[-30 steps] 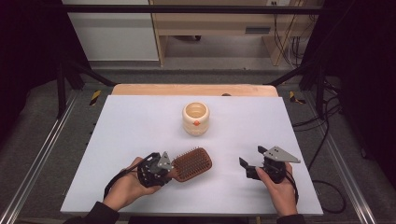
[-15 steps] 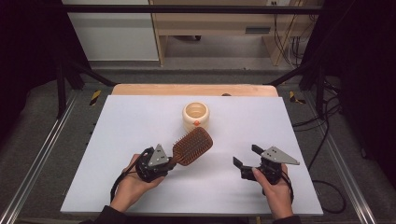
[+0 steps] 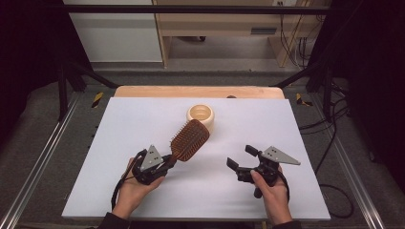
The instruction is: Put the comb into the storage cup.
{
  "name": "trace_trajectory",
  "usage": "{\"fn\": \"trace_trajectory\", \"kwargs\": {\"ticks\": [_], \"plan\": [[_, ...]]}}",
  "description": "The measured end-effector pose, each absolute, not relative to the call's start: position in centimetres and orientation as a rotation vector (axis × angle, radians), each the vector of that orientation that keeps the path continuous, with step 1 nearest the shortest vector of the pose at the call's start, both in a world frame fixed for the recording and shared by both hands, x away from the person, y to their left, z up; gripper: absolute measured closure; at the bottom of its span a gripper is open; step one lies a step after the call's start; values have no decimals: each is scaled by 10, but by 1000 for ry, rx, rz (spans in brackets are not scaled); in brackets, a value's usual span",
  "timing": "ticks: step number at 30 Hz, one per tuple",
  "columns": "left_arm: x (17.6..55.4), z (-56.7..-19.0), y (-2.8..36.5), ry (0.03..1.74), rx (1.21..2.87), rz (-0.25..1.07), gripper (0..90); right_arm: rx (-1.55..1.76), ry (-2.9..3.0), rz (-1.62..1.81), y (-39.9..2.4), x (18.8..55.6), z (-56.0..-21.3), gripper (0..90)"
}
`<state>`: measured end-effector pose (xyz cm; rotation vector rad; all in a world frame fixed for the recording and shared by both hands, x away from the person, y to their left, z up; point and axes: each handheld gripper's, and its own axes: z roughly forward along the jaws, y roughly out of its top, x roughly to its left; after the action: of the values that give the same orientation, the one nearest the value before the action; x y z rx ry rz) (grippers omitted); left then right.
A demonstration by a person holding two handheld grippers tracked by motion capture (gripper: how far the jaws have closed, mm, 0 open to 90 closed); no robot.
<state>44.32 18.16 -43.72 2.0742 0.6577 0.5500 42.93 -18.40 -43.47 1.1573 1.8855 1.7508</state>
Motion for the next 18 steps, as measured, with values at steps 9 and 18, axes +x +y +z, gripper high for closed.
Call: {"fn": "trace_trajectory", "kwargs": {"ticks": [9,18], "plan": [[436,-435,173,617,2054,603,727,1186,1855,1802,-170,427,-429,69],[432,-434,169,591,2019,631,727,1133,1899,1850,-150,424,-423,72]]}}
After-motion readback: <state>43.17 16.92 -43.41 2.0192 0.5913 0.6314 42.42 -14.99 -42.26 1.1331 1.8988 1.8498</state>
